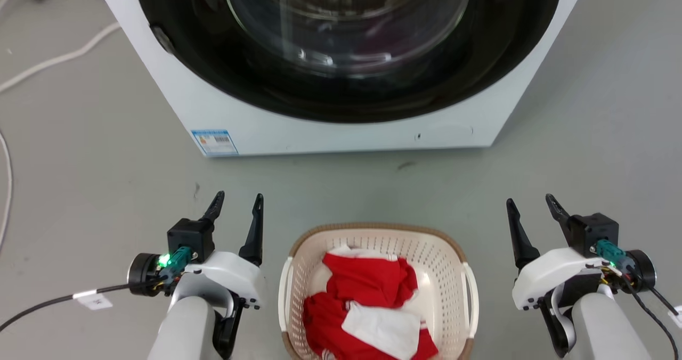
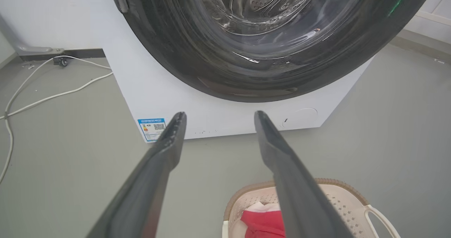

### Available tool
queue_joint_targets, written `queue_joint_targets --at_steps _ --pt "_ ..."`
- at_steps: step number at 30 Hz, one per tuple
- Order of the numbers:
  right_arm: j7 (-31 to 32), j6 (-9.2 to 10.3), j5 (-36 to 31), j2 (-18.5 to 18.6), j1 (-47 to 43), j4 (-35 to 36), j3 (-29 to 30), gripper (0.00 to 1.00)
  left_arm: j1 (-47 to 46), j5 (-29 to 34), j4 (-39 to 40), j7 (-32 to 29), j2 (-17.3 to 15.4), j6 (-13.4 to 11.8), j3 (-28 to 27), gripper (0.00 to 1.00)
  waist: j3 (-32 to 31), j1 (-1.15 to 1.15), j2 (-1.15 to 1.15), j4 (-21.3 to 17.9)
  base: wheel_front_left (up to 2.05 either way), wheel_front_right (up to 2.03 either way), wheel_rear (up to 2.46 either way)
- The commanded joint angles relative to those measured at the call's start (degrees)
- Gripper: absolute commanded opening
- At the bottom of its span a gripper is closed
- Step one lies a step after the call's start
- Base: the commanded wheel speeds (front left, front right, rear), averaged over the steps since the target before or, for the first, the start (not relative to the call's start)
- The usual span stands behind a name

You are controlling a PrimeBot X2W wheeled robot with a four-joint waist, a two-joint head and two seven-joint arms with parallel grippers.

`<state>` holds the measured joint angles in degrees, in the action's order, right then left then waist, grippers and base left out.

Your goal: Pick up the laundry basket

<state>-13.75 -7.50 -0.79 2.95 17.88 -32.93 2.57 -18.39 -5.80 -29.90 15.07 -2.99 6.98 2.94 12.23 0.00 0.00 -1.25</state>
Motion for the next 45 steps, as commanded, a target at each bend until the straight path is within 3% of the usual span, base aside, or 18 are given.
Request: queue_joint_targets --at_steps 1,27,45 --pt "0.0 0.03 0.4 -0.1 1.5 -1.1 -0.1 1.0 -1.6 -0.4 -1.8 0.1 0.1 -0.2 0.2 1.0 3.6 0.0 0.0 -0.5 0.0 0.0 0.0" --pt "2.1 0.03 6.1 -0.1 15.9 -25.3 -4.7 1.0 -19.9 -8.5 -36.2 -1.2 0.1 0.5 6.6 1.0 20.1 0.0 0.0 -2.1 0.0 0.0 0.0" --pt "4.6 0.03 11.8 -0.1 26.8 -37.6 -12.1 1.0 -28.5 -10.5 -43.0 -3.7 -1.3 0.3 7.0 1.0 30.3 0.0 0.0 -2.4 0.0 0.0 0.0"
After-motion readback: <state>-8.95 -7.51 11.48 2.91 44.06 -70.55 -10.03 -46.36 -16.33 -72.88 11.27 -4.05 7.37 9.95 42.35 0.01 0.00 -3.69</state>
